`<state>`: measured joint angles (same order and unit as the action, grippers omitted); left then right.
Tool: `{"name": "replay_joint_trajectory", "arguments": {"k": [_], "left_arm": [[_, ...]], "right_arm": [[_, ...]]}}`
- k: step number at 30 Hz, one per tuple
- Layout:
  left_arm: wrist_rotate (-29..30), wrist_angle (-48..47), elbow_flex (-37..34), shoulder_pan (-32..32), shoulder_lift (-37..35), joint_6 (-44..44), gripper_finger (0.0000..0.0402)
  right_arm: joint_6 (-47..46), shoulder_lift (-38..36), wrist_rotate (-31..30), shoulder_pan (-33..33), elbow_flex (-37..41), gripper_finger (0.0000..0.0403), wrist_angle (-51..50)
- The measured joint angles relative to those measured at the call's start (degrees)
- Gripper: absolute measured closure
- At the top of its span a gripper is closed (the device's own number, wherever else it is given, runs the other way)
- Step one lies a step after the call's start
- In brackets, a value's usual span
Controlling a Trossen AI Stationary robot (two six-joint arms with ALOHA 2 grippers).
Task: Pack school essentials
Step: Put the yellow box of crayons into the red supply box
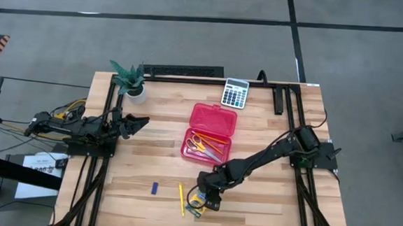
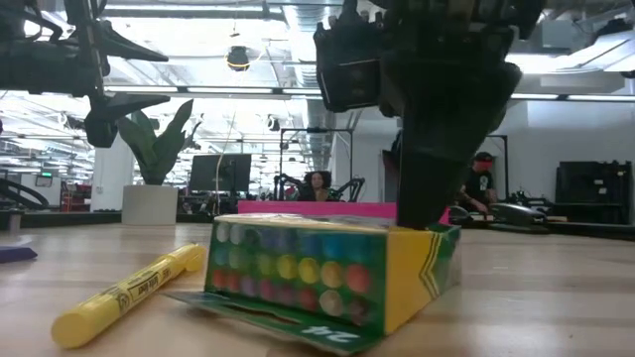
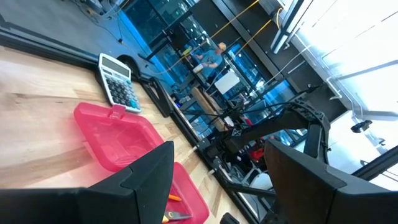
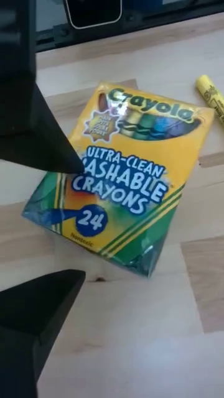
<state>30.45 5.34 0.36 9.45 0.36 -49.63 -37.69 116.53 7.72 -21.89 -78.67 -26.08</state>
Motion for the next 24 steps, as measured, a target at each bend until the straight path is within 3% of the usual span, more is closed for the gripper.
{"name": "replay_joint_trajectory", "arguments": {"k": [3, 12, 18, 24], "left_arm": [[0.0, 0.0, 0.0, 0.0, 0.0, 0.1, 0.0164], [0.2, 0.0, 0.0, 0.0, 0.0, 0.3, 0.0164], [0.2, 0.0, 0.0, 0.0, 0.0, 0.4, 0.0164], [0.2, 0.0, 0.0, 0.0, 0.0, 0.4, 0.0164]], "right_arm": [[0.0, 0.0, 0.0, 0.0, 0.0, 0.0186, 0.0], [0.6, 0.0, -0.1, 0.3, 0.0, 0.0388, 0.0], [0.6, 0.0, 0.0, 0.3, 0.0, 0.0380, 0.0], [0.0, -0.8, 1.1, 0.5, 0.1, 0.0397, -0.6]]}}
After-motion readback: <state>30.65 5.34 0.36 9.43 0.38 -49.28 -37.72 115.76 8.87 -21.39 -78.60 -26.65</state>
